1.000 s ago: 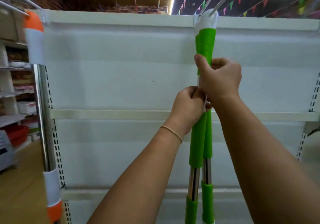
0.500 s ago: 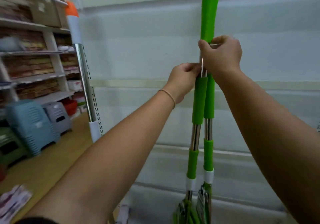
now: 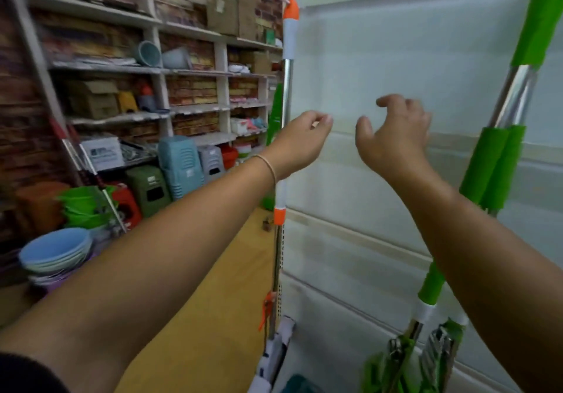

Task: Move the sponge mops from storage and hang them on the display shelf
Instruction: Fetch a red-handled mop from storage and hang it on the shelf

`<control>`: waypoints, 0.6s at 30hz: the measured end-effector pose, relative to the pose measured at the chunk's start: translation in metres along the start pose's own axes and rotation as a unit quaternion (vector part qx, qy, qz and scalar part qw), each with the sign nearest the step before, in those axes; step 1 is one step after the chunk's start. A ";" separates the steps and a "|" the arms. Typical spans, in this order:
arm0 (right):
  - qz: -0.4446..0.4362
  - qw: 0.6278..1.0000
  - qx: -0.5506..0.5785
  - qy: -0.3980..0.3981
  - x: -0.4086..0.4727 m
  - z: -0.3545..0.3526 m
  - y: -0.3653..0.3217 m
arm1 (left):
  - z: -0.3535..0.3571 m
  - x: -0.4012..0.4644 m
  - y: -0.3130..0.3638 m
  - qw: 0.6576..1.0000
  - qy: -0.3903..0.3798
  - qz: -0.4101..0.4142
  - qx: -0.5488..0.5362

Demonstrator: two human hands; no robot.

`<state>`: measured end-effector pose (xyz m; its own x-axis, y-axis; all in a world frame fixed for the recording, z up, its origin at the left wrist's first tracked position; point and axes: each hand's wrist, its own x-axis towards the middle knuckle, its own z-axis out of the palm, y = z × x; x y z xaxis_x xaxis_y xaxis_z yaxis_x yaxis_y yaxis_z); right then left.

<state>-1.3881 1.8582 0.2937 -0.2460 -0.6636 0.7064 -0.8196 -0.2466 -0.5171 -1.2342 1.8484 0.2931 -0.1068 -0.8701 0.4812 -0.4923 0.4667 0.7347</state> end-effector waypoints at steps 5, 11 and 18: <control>-0.011 0.998 0.044 -0.046 -0.028 0.057 -0.068 | -0.084 -0.039 -0.058 0.992 -0.029 0.010 0.120; -0.041 0.989 0.079 -0.120 -0.076 0.137 -0.169 | -0.209 -0.079 -0.138 0.968 -0.036 -0.031 0.247; -0.079 0.980 0.078 -0.166 -0.128 0.218 -0.276 | -0.345 -0.136 -0.216 0.939 -0.029 -0.083 0.331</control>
<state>-1.0178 1.8571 0.2409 0.0810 -0.7951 0.6010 -0.7392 -0.4524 -0.4990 -0.8150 1.9205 0.2344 -0.0188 -0.9382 0.3456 -0.9340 0.1399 0.3289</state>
